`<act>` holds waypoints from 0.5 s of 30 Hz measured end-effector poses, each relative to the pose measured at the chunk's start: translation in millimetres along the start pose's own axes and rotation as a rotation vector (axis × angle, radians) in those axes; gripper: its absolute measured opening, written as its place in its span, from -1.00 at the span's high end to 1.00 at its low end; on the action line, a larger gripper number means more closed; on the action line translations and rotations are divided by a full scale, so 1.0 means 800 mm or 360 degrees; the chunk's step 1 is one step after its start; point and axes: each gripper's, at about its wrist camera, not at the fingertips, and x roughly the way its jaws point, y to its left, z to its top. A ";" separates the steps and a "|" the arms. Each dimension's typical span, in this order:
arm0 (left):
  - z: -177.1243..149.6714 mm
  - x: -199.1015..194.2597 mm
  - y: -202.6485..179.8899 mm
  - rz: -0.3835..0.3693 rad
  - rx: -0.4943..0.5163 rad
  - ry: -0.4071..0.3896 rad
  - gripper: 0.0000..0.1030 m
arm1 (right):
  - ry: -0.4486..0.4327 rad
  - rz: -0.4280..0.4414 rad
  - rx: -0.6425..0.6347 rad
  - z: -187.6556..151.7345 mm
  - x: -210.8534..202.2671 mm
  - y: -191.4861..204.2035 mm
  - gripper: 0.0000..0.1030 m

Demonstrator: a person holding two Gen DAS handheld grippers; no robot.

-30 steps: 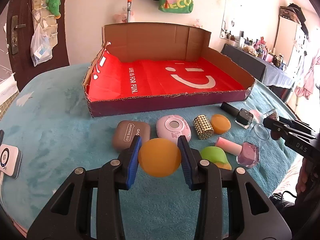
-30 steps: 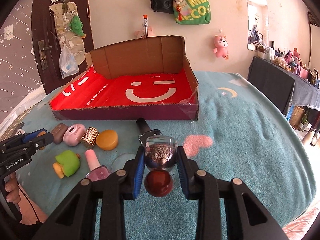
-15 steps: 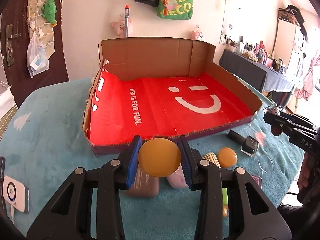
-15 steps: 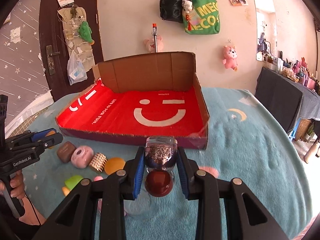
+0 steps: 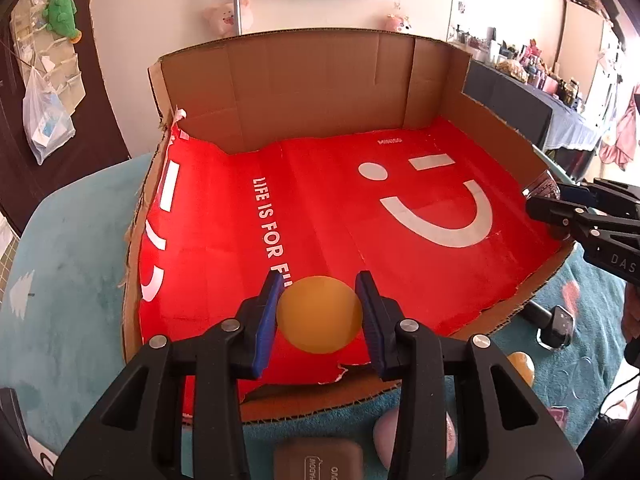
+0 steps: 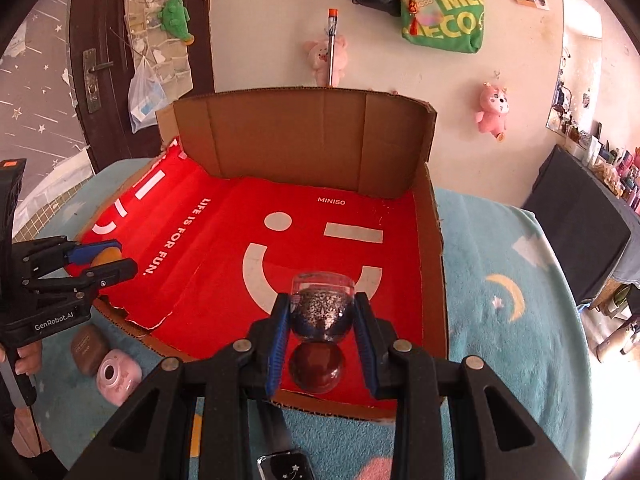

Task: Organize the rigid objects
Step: 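Carry the orange disc with the left tool while the right tool carries the bottle into the red-lined box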

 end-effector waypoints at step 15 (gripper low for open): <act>0.003 0.048 0.004 0.0005 0.0011 0.0201 0.31 | 0.0362 -0.0034 -0.0116 0.002 0.073 0.004 0.35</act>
